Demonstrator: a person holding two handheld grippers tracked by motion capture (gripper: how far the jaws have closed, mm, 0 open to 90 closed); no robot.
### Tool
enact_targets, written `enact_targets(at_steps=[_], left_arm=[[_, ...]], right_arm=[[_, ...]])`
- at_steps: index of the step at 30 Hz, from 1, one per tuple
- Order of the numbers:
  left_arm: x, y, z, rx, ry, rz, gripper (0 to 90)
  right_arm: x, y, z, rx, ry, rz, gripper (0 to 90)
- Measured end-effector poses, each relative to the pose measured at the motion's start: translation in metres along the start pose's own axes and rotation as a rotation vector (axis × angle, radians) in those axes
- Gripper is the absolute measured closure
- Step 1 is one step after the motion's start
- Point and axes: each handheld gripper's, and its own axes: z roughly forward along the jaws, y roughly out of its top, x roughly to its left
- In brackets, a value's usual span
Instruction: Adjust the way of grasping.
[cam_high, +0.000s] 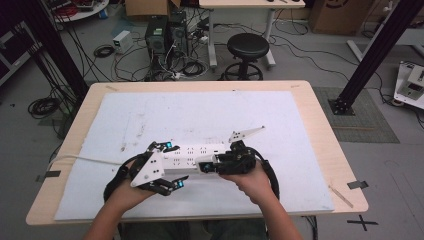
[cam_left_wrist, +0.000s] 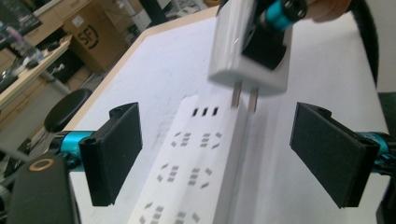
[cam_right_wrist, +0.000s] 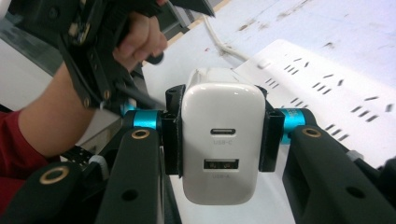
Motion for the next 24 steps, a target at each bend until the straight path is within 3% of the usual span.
enact_targets(at_steps=[1,2,4,5,6,9,10,13,16,19,22,24], left_arm=[[0.012,-0.004,-0.011,0.025,0.007,-0.043,16.6],[0.016,-0.006,-0.015,0.041,0.007,-0.056,16.4],[0.016,-0.006,-0.015,0.041,0.007,-0.056,16.4],[0.03,-0.011,-0.023,0.107,-0.01,-0.102,16.4],[0.034,-0.013,-0.026,0.127,-0.017,-0.113,15.1],[0.037,-0.015,-0.028,0.149,-0.022,-0.128,15.0],[0.042,-0.018,-0.031,0.189,-0.043,-0.146,15.0],[0.047,-0.023,-0.033,0.228,-0.059,-0.168,15.1],[0.052,-0.027,-0.035,0.278,-0.076,-0.189,15.1],[0.056,-0.028,-0.037,0.318,-0.081,-0.19,15.1],[0.056,-0.028,-0.037,0.318,-0.081,-0.19,15.1],[0.062,-0.026,-0.044,0.361,-0.078,-0.209,15.1]], right_arm=[[0.0,0.002,-0.001,0.0,-0.003,-0.007,63.4],[0.001,0.007,-0.003,0.024,-0.028,-0.039,63.4],[0.001,0.008,-0.004,0.028,-0.033,-0.047,63.4],[0.001,0.008,-0.004,0.028,-0.033,-0.047,63.4],[0.002,0.015,-0.006,0.043,-0.049,-0.093,63.4],[0.003,0.017,-0.008,0.054,-0.052,-0.101,63.5],[0.002,0.021,-0.009,0.061,-0.057,-0.114,63.5],[0.001,0.029,-0.011,0.083,-0.062,-0.147,63.5],[0.001,0.04,-0.011,0.148,-0.074,-0.213,63.5],[0.001,0.048,-0.011,0.195,-0.086,-0.25,63.5],[0.001,0.05,-0.011,0.207,-0.086,-0.264,63.5],[0.001,0.059,-0.013,0.26,-0.095,-0.306,63.5]])
